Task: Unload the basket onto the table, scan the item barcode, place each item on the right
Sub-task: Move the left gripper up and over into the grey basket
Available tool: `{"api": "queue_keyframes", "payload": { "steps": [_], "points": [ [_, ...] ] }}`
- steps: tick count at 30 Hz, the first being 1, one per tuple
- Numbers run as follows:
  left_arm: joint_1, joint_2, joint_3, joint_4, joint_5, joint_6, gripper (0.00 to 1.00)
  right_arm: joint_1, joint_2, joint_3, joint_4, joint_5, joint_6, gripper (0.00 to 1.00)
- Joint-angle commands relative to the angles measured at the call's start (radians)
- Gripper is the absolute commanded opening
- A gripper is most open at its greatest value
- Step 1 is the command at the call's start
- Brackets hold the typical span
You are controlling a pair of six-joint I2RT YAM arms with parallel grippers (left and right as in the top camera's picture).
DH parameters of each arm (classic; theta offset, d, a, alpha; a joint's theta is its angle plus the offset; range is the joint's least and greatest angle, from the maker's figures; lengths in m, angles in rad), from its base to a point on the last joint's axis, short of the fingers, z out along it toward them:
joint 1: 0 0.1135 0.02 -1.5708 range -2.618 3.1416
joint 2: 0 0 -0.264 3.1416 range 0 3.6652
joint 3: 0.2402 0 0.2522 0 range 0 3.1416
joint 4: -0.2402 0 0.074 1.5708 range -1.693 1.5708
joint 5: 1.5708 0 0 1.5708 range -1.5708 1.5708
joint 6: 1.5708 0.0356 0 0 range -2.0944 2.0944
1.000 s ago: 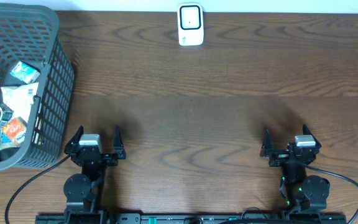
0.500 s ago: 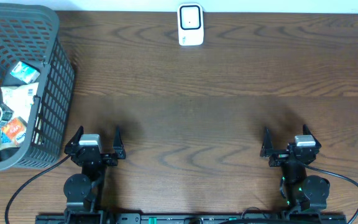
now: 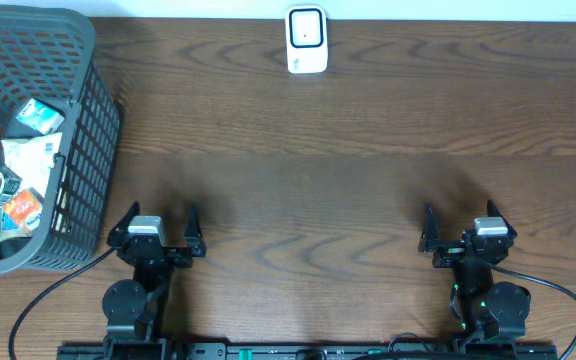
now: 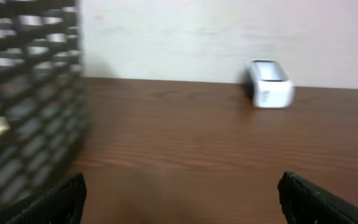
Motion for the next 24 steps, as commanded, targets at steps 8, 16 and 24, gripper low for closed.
{"api": "queue_keyframes", "payload": {
  "steps": [8,16,24],
  "points": [
    [0.004,-0.005,0.001,0.636,0.243,-0.184,0.98,0.005,-0.001,-0.002,-0.003,0.008,0.011,0.99],
    [0.004,0.088,0.28,0.726,0.019,-0.166,0.98,0.005,-0.001,-0.002,-0.003,0.008,0.011,0.99],
    [0.004,0.499,0.707,0.723,-0.349,-0.15,0.98,0.005,-0.001,-0.002,-0.003,0.008,0.011,0.99]
  ]
}}
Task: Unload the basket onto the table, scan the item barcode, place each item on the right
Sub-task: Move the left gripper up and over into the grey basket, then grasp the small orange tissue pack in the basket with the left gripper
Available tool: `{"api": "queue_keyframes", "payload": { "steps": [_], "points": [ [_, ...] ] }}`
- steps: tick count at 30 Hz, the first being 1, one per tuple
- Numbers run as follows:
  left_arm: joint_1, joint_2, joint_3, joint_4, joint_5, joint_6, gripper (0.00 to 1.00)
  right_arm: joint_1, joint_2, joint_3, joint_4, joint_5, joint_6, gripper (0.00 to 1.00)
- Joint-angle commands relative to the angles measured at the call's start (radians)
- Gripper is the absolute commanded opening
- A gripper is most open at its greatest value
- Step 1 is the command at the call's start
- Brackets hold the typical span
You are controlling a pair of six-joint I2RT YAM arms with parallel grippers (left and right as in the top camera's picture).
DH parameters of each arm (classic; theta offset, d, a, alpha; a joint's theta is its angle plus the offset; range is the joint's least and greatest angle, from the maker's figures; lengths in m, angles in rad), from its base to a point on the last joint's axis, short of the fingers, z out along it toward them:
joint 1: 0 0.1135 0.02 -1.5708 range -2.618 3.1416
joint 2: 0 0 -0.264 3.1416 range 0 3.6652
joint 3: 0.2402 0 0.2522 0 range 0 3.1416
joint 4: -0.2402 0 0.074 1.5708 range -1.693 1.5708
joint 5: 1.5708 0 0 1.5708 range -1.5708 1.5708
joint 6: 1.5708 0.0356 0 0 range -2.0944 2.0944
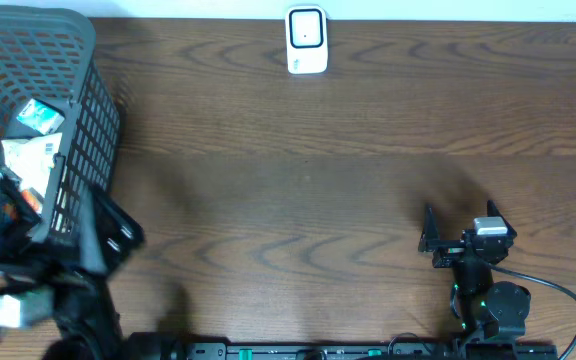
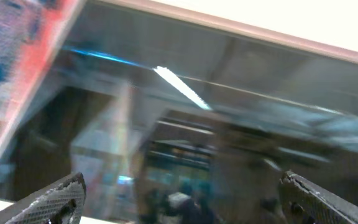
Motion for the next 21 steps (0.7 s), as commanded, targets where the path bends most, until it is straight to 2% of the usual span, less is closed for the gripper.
{"api": "queue_keyframes", "payload": {
  "steps": [1,3,4,9,11,14,16,18,21],
  "points": [
    [0.004,0.211,0.219,0.002,-0.181,0.001,0.97,0.005,-0.003,-0.002,-0.004,0.009,0.01,0.99],
    [0.004,0.333,0.375,-0.062,-0.18,-0.028,0.98,0.005,-0.003,-0.002,-0.004,0.009,0.01,0.99],
    [0.004,0.388,0.47,-0.157,-0.181,-0.022,0.98,0.005,-0.003,-0.002,-0.004,0.009,0.01,0.99],
    [0.056,0.739,1.109,-0.951,-0.232,0.182,0.97,0.005,-0.003,-0.002,-0.004,0.009,0.01,0.99],
    [0.116,0.891,1.361,-1.246,-0.273,0.198,0.98,0.005,-0.003,-0.002,-0.004,0.009,0.01,0.99],
    [0.295,1.154,1.741,-1.693,-0.275,0.197,0.98,0.005,-0.003,-0.002,-0.004,0.009,0.01,0.99],
    [0.4,1.258,1.815,-1.886,-0.267,0.182,0.98,0.005,-0.003,-0.002,-0.004,0.009,0.01,0.99],
    [0.445,1.296,1.805,-1.958,-0.266,0.181,0.98,0.005,-0.003,-0.002,-0.004,0.009,0.01,0.99],
    [0.496,1.367,1.759,-2.046,-0.187,0.174,0.98,0.005,-0.003,-0.002,-0.004,0.009,0.01,0.99]
  ]
}}
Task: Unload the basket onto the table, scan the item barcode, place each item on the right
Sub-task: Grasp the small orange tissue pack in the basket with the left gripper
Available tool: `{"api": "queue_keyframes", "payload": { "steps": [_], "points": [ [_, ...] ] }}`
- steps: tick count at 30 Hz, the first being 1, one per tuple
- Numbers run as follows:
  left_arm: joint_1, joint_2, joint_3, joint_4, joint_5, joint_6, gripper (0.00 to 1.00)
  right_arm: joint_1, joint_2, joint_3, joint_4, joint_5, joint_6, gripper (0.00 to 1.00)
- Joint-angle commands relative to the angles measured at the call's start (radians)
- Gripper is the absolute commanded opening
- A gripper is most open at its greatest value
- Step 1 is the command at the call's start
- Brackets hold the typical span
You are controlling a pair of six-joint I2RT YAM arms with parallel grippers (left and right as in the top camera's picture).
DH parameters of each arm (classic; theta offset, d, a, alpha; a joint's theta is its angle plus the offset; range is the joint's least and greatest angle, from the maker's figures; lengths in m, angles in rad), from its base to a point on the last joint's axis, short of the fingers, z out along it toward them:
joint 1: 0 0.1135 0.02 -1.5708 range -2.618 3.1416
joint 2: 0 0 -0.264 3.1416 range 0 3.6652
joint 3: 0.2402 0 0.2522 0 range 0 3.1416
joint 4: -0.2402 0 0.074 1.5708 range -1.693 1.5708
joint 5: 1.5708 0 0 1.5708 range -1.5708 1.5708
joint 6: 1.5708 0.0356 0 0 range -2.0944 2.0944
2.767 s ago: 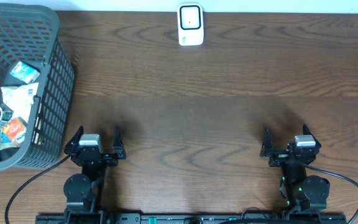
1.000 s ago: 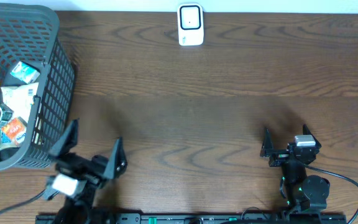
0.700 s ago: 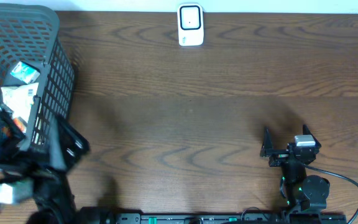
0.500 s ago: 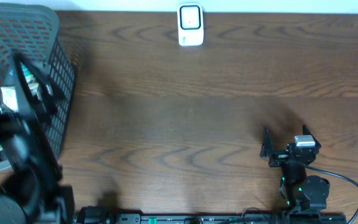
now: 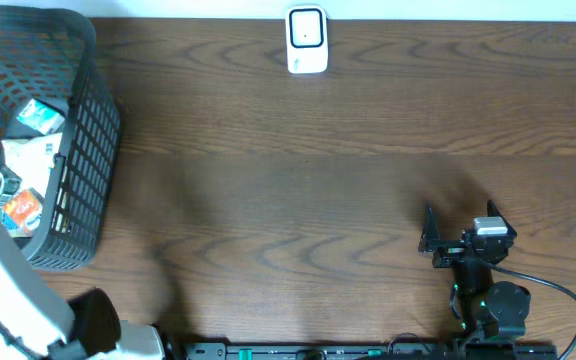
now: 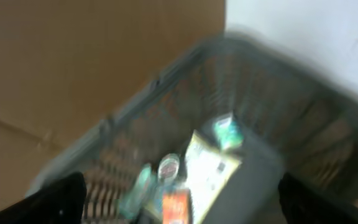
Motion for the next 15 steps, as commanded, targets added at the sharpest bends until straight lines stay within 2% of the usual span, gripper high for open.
{"api": "queue_keyframes", "payload": {
  "steps": [1,8,12,15],
  "points": [
    [0.043,0.061,-0.027,-0.069,0.061,0.001,0.97,0.005,-0.005,-0.001,-0.003,0.008,0.01,0.99],
    [0.149,0.227,-0.029,-0.238,0.064,-0.211,0.98,0.005,-0.005,-0.001,-0.003,0.008,0.01,0.99],
    [0.196,0.327,-0.029,-0.283,0.191,-0.216,0.98,0.005,-0.005,-0.001,-0.003,0.008,0.01,0.99],
    [0.219,0.402,-0.029,-0.373,0.193,-0.216,0.98,0.005,-0.005,-0.001,-0.003,0.008,0.01,0.99]
  ]
}}
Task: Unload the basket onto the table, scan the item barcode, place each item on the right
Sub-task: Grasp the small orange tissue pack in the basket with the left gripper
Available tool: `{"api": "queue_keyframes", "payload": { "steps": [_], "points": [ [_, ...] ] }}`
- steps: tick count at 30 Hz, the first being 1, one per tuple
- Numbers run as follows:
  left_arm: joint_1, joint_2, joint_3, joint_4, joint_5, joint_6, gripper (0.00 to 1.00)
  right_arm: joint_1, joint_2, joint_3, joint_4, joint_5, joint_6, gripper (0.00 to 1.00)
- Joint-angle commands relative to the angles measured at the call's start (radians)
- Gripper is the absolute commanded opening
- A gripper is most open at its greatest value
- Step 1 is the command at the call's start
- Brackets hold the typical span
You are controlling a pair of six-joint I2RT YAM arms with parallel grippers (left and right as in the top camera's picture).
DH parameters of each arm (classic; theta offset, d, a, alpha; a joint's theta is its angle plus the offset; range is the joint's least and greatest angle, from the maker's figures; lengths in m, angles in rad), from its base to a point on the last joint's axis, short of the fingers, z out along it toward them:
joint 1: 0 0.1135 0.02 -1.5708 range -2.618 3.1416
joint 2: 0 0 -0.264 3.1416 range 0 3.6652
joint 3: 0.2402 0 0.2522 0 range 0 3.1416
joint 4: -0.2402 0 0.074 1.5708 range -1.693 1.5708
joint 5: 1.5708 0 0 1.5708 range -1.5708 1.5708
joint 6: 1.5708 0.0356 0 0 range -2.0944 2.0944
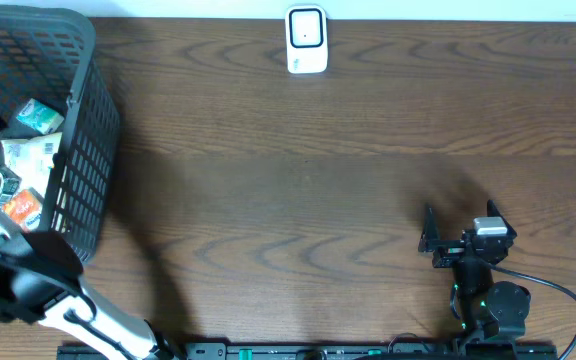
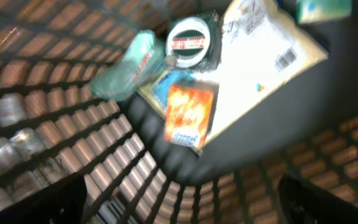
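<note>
The white barcode scanner (image 1: 307, 40) stands at the table's far edge. A dark mesh basket (image 1: 83, 150) at the left holds the items. From above them, the left wrist view shows an orange packet (image 2: 188, 121), a white pouch with a printed barcode (image 2: 260, 62), a round green-and-white tin (image 2: 191, 43) and a teal packet (image 2: 126, 65). My left gripper (image 2: 179, 211) hangs open over them and holds nothing, its fingertips (image 2: 55, 202) spread wide. My left arm (image 1: 28, 285) looms blurred at the lower left. My right gripper (image 1: 458, 220) rests open near the front edge.
The basket walls (image 2: 55, 143) rise all around the left gripper. A black cable (image 1: 548, 290) loops beside the right arm's base. Brown wooden table (image 1: 298, 200) lies between the basket, the scanner and the right arm.
My left gripper was high above the basket with the items small below it. It is now low inside the basket, close over the orange packet and white pouch. The right arm has not moved.
Both grippers first rested open at the front edge, the left one facing the scanner. Then the left arm was raised and turned toward the basket, its view blurred. Then it looked down on the basket from above, and now it is among the basket walls, still open.
</note>
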Motion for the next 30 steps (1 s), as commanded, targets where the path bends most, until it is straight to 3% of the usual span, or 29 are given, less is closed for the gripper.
{"api": "queue_keyframes", "payload": {
  "steps": [1,6,10,18,24,30],
  "points": [
    [0.023,0.109,-0.005,-0.079,0.057,-0.032,0.98,0.005,-0.005,-0.001,-0.003,0.008,0.01,0.99],
    [0.018,0.157,-0.109,-0.051,0.053,-0.061,0.98,0.005,-0.005,-0.001,-0.003,0.008,0.01,0.99],
    [0.019,0.158,-0.171,-0.03,-0.031,-0.13,0.98,0.005,-0.005,-0.001,-0.003,0.008,0.01,0.99],
    [0.016,0.158,-0.217,-0.003,-0.041,-0.125,0.98,0.005,-0.005,-0.001,-0.003,0.008,0.01,0.99],
    [0.016,0.158,-0.365,0.125,-0.041,-0.125,0.98,0.005,-0.005,-0.001,-0.003,0.008,0.01,0.99],
    [0.016,0.158,-0.395,0.196,-0.041,-0.125,0.97,0.005,-0.005,-0.001,-0.003,0.008,0.01,0.99]
  ]
}}
